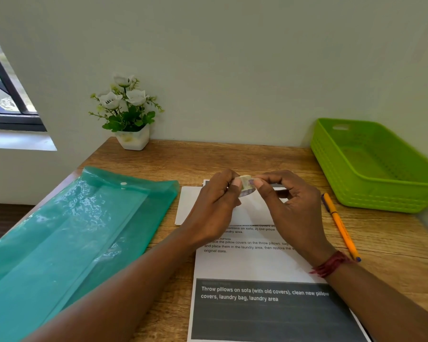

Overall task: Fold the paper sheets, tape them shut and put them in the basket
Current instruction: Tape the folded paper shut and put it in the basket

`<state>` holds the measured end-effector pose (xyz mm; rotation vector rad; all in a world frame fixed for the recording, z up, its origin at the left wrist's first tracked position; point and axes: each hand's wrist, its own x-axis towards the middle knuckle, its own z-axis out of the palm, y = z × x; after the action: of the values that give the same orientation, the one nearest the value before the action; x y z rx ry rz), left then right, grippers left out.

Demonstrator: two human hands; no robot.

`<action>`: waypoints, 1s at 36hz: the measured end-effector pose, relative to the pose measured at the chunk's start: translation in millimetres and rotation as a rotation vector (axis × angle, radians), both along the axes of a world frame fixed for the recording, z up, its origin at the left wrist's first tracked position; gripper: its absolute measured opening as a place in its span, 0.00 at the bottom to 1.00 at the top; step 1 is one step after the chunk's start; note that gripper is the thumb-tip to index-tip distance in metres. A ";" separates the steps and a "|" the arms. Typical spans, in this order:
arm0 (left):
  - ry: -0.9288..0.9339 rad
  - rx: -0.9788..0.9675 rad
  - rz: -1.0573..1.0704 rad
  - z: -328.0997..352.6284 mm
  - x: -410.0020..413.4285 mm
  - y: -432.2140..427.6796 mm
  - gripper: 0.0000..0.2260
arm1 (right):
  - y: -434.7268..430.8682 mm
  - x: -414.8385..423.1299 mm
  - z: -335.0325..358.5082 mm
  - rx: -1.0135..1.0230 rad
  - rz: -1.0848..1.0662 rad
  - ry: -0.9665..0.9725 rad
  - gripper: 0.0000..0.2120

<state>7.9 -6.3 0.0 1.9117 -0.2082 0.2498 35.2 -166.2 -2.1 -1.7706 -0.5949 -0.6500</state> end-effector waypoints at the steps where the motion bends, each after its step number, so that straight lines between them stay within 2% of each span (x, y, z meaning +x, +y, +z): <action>1: -0.013 0.006 0.007 -0.4 0.1 -0.1 0.12 | 0.0 0.1 0.1 0.001 -0.001 0.003 0.06; 10: -0.084 0.049 0.060 -2.0 0.7 0.1 0.17 | 0.1 0.4 0.4 -0.003 0.004 -0.026 0.04; 19: -0.075 0.072 0.068 -2.4 1.8 1.1 0.14 | -0.2 1.6 -0.3 -0.004 0.003 -0.040 0.03; 25: -0.044 0.021 0.087 -3.5 4.4 2.8 0.13 | -0.9 3.0 -1.2 -0.006 0.001 -0.020 0.04; 31: -0.054 -0.004 0.116 -6.0 8.3 5.9 0.14 | -0.3 3.1 1.2 0.087 0.030 0.067 0.05; 36: -0.071 0.077 0.139 -6.5 11.3 6.2 0.12 | -0.6 5.5 -0.1 0.147 0.043 0.119 0.07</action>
<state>19.2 -0.1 -6.5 1.9985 -0.1339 0.4093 40.7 -166.8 -2.2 -1.6417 -0.4902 -0.5412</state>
